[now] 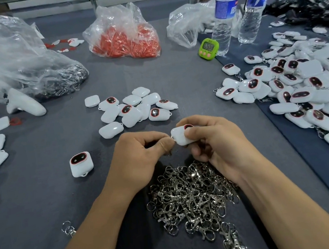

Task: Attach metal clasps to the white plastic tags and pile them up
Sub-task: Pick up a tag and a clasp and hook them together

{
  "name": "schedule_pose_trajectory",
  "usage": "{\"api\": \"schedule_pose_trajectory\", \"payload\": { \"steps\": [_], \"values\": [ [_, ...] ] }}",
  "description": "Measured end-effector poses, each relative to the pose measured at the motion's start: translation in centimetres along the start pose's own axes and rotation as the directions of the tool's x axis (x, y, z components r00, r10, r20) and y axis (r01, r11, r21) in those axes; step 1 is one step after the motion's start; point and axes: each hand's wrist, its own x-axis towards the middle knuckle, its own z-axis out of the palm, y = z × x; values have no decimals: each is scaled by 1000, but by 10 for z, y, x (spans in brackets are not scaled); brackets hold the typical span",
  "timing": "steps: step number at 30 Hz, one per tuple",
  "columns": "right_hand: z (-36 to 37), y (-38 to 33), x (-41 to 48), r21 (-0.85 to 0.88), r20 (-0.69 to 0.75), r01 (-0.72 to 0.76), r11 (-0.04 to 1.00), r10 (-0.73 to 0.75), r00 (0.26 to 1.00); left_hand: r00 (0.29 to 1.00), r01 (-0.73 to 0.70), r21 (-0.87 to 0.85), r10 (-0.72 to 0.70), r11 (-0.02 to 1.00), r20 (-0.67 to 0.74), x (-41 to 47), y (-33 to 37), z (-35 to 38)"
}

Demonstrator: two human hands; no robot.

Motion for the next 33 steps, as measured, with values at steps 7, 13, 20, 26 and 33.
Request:
{"api": "schedule_pose_trajectory", "payload": {
  "steps": [7,13,20,26,33],
  "values": [
    [3,4,-5,-39,-55,51,998,-53,997,995,-96,198,99,976,-7,-7,-2,1],
    [2,3,-4,113,2,-7,994,7,1000,943,-259,345,313,902,-111,-9,1,7],
    [0,0,-3,183,36,-41,982,35,999,995,66,-261,-46,963,84,-2,0,11],
    [0,2,-4,116,16,40,992,-42,999,1000,0,-75,1,997,8,-7,1,11],
    [10,12,-5,-151,-47,192,970,-201,978,976,-182,549,216,816,3,-12,3,11]
  ]
}}
